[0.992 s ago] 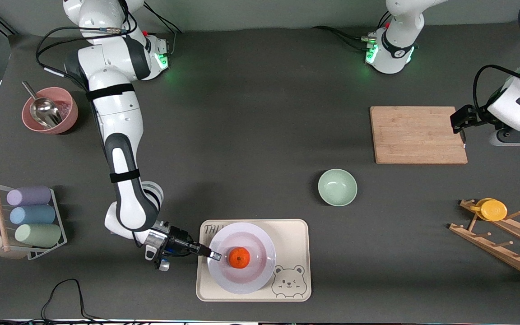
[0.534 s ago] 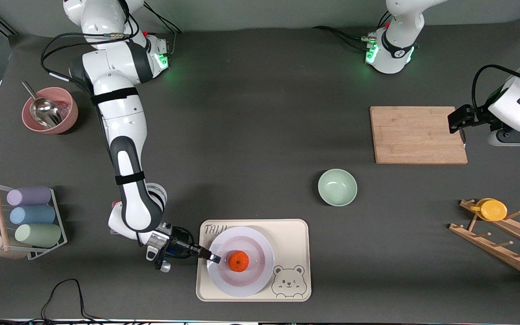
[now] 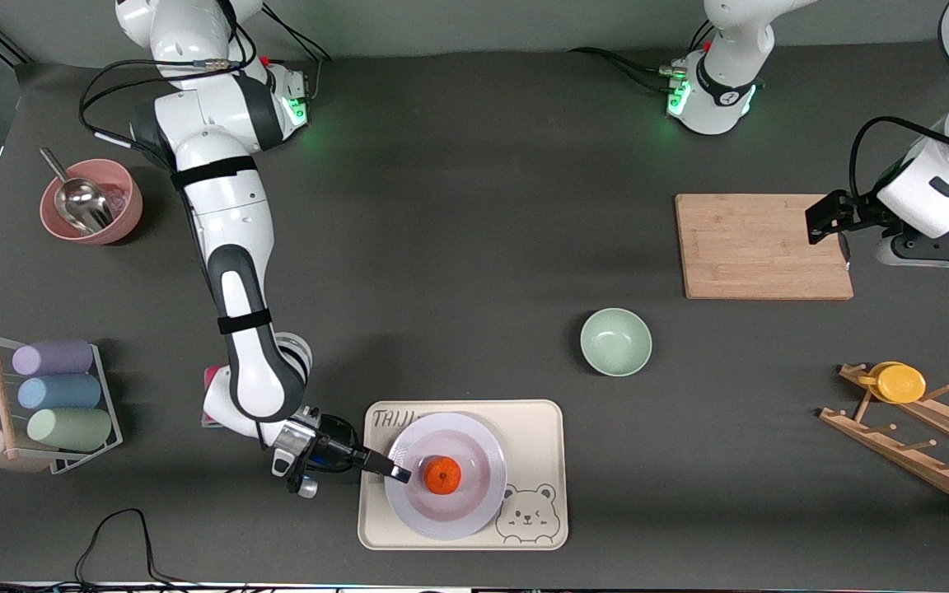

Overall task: Place orange and plate with both arms
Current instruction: 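Set the plate down on the tray and open the right gripper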

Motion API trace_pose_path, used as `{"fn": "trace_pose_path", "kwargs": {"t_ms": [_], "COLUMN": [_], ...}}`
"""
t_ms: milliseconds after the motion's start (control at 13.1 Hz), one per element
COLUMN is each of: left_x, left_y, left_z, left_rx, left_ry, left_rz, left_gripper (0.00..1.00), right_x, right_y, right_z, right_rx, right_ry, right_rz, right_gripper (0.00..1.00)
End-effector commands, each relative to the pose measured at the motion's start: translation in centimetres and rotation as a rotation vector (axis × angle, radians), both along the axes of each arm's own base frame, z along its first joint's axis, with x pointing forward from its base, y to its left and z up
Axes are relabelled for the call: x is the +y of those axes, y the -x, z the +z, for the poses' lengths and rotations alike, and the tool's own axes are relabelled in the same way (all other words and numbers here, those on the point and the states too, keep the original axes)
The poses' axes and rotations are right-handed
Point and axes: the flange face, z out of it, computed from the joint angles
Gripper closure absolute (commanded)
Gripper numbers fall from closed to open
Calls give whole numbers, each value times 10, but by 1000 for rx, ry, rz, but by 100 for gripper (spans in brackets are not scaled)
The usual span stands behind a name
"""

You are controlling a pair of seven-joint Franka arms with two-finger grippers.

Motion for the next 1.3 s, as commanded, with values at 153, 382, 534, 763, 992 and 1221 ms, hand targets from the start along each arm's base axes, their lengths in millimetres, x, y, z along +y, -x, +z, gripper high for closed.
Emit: {"fn": "trace_pose_path", "kwargs": {"t_ms": [153,382,534,763,992,1221], "left_x": [5,8,8,9,10,11], "left_y": [1,2,2,2,2,3], "left_z": [6,5,5,4,3,4], "left_rx": [-9,1,-1,1,4,7], "left_ry": [15,14,14,14,14,13], "left_rz": [0,4,5,7,8,11], "left_gripper": [0,0,0,0,0,0], "right_x": [-22,-53,-73,-104,-122,-128], "right_y": [-11,-6,4,26,43,68], "right_z": [54,94,124,175,247,326], "right_rx": [-2,-15,-5,-7,22,69], "right_ry": [89,237,369,575,820,895], "right_rz": [9,71,135,273,398,426], "right_gripper": [0,0,0,0,0,0]}}
